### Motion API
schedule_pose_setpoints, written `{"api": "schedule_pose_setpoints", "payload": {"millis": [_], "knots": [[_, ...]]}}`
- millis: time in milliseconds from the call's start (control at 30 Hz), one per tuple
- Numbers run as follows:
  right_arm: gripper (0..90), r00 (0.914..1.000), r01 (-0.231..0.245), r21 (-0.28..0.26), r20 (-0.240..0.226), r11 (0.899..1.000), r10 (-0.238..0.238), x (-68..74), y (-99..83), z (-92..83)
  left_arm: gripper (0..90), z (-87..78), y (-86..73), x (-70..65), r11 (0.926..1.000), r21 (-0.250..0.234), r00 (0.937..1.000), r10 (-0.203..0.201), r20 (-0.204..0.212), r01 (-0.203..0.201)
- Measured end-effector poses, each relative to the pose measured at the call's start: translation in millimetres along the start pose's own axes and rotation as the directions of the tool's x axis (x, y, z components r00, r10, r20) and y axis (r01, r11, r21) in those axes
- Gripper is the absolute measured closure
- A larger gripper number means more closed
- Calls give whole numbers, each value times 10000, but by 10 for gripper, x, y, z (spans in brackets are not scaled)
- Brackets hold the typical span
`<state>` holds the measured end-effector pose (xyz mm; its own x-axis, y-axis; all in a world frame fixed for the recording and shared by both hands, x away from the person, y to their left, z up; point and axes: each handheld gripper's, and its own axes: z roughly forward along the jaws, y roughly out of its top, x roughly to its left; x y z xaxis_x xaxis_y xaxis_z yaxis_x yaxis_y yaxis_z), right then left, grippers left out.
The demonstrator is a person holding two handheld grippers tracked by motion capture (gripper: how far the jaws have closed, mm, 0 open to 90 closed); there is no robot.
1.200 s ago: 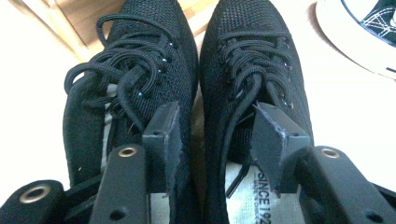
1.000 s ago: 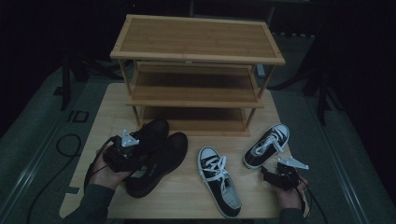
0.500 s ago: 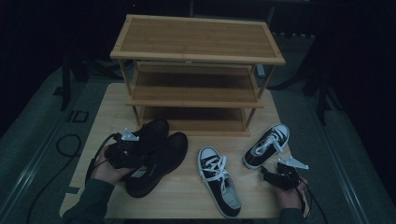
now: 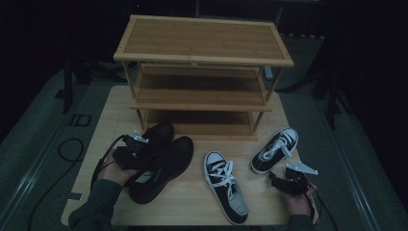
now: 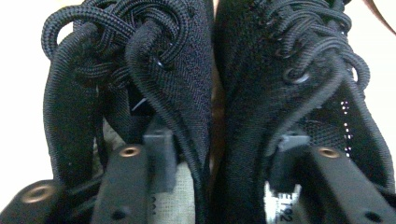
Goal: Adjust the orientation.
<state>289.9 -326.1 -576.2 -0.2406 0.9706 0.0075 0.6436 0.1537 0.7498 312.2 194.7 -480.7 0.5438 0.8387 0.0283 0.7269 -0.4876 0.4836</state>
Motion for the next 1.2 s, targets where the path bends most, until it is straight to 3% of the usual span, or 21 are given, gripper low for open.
{"api": "schedule_pose_setpoints", "payload": {"millis": [100,133,233,733,933,1200], "knots": [[264,10000,0,-1,-1,10000,0,0,0,0,673,-7,8,-30,9995,42,9995,305,-7,-305],[264,10000,1,0,0,10000,-1,0,0,0,723,-13,7,-32,9994,30,9994,332,123,-333],[264,10000,3,0,1,10000,-3,0,0,0,834,-12,0,-51,9991,-29,9991,418,9,-418],[264,10000,1,0,0,10000,-1,0,0,0,849,-24,-23,-29,9995,-288,9999,157,9,-157],[264,10000,-2,2,0,10000,2,0,0,0,849,-39,-8,-49,9992,-375,9997,155,-193,-162],[264,10000,2,-2,-3,10000,-2,-1,1,1,851,-86,-9,-24,9979,-631,9985,-180,-516,147]]}}
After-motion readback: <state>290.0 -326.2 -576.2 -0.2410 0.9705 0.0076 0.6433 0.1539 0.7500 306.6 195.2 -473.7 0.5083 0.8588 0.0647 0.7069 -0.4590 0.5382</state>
